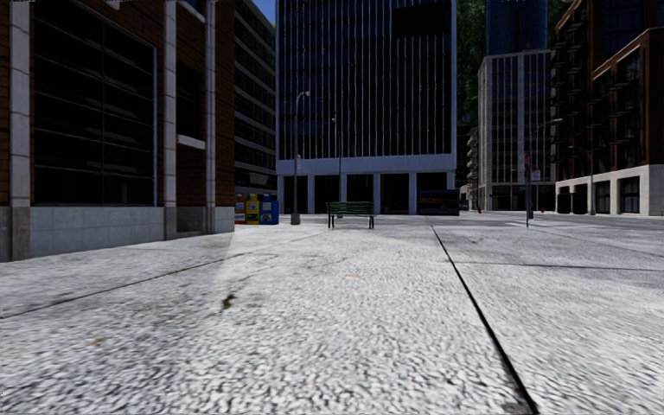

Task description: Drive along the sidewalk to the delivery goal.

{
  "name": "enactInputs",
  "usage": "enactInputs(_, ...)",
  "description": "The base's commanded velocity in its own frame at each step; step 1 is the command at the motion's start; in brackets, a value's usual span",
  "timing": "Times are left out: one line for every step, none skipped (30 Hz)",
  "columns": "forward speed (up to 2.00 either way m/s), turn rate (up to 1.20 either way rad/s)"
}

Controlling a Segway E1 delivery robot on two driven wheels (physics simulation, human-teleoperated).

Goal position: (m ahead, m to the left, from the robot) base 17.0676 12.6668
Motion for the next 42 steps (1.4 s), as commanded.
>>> enactInputs(2.0,0.0)
enactInputs(2.0,0.0)
enactInputs(2.0,0.0)
enactInputs(2.0,0.0)
enactInputs(2.0,0.0)
enactInputs(2.0,0.0)
enactInputs(2.0,0.0)
enactInputs(2.0,0.0)
enactInputs(2.0,0.0)
enactInputs(2.0,0.0)
enactInputs(2.0,0.0)
enactInputs(2.0,0.0)
enactInputs(2.0,0.0)
enactInputs(2.0,0.0)
enactInputs(2.0,0.0)
enactInputs(2.0,0.0)
enactInputs(2.0,0.0)
enactInputs(2.0,0.0)
enactInputs(2.0,0.0)
enactInputs(2.0,0.0)
enactInputs(2.0,0.0)
enactInputs(2.0,0.0)
enactInputs(2.0,0.0)
enactInputs(2.0,0.0)
enactInputs(2.0,0.0)
enactInputs(2.0,0.0)
enactInputs(2.0,0.0)
enactInputs(2.0,0.0)
enactInputs(2.0,0.0)
enactInputs(2.0,0.0)
enactInputs(2.0,0.0)
enactInputs(2.0,0.0)
enactInputs(2.0,0.0)
enactInputs(2.0,0.0)
enactInputs(2.0,0.0)
enactInputs(2.0,0.0)
enactInputs(2.0,0.0)
enactInputs(2.0,0.0)
enactInputs(2.0,0.0)
enactInputs(2.0,0.0)
enactInputs(2.0,0.0)
enactInputs(2.0,0.0)
